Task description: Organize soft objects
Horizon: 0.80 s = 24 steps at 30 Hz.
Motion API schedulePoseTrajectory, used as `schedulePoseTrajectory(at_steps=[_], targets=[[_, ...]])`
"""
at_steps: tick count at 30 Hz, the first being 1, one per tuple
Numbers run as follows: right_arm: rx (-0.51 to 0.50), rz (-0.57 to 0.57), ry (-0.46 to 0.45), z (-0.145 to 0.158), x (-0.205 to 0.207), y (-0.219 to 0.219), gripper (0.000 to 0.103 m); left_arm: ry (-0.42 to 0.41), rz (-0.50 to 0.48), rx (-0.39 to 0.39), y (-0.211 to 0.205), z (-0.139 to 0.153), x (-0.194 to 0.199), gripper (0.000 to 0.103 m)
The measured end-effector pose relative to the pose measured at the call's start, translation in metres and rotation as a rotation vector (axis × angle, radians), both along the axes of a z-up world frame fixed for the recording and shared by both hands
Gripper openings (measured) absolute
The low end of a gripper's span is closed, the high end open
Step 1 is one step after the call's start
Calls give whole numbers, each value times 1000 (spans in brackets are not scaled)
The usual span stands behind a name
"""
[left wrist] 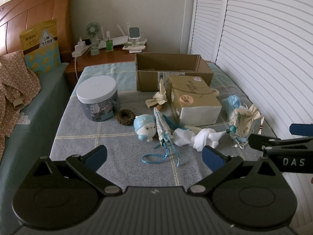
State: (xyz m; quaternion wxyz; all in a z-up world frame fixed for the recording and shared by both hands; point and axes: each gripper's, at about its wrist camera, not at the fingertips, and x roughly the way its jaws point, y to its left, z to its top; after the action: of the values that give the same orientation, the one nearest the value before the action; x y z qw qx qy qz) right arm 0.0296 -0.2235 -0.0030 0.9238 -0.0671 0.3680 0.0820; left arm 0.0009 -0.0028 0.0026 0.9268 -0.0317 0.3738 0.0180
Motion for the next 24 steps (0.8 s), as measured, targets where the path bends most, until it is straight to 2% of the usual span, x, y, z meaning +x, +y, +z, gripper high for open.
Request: schedulePoseTrajectory(at_steps=[24], targets=[[-3,-3,-5,1,0,-1,103,-6,-9,6,-3,0,2,102]])
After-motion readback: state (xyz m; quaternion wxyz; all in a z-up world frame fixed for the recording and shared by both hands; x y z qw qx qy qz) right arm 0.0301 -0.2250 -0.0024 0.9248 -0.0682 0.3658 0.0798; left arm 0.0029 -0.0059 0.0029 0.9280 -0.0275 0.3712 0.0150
